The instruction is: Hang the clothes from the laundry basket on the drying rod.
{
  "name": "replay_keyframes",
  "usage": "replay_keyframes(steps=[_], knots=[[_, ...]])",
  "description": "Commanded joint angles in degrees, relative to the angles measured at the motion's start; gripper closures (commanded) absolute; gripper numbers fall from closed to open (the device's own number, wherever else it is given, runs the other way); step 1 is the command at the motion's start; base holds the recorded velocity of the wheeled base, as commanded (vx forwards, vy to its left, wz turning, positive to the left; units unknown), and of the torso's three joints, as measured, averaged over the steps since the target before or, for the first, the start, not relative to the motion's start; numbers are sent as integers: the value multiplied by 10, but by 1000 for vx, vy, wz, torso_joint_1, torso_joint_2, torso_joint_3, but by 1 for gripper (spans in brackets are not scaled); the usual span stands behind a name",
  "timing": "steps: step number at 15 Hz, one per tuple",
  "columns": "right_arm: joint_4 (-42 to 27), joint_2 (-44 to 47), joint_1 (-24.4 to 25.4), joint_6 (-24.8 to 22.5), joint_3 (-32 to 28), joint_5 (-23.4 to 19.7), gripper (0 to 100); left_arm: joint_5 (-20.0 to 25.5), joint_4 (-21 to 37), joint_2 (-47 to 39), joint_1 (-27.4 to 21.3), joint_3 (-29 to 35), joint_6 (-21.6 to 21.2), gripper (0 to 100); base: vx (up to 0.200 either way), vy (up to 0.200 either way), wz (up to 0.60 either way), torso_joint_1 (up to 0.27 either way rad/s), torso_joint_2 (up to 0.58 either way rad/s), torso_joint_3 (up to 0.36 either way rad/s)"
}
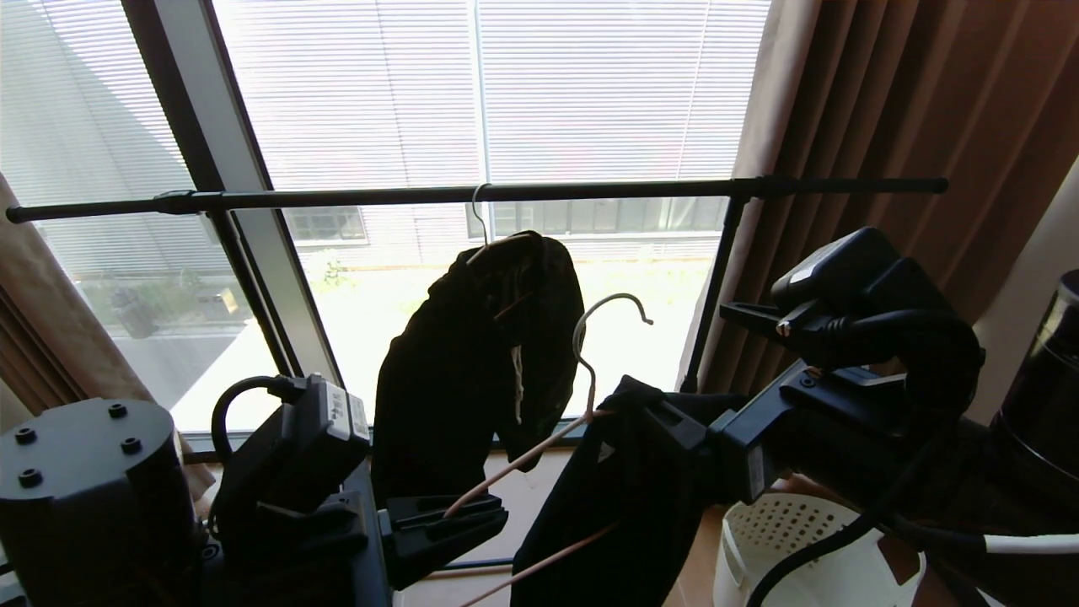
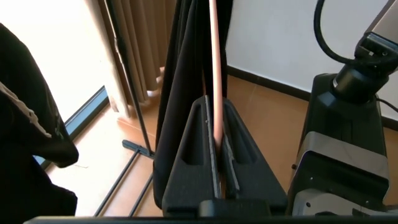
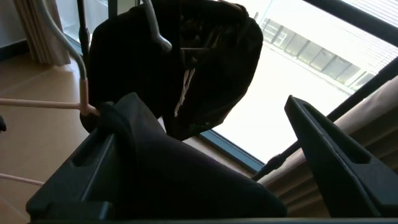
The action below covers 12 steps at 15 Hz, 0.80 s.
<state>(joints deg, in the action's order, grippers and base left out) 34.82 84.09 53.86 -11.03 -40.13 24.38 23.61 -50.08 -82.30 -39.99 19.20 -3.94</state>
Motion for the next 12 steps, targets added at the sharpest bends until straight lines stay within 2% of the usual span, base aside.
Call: replay_keyframes(steps=[1,4,12], knots=[[0,0,-2,0,-4,0,0,0,-23,2,0,-24,1,100,0,0,0,0,0,0],[0,20,-1,0,-28,1,0,3,-63,2,-1,-45,0,100,0,0,0,0,0,0],[-5,-5,16,0,-11,2,0,7,-149,-40,31,-58,1,100,0,0,0,0,0,0]])
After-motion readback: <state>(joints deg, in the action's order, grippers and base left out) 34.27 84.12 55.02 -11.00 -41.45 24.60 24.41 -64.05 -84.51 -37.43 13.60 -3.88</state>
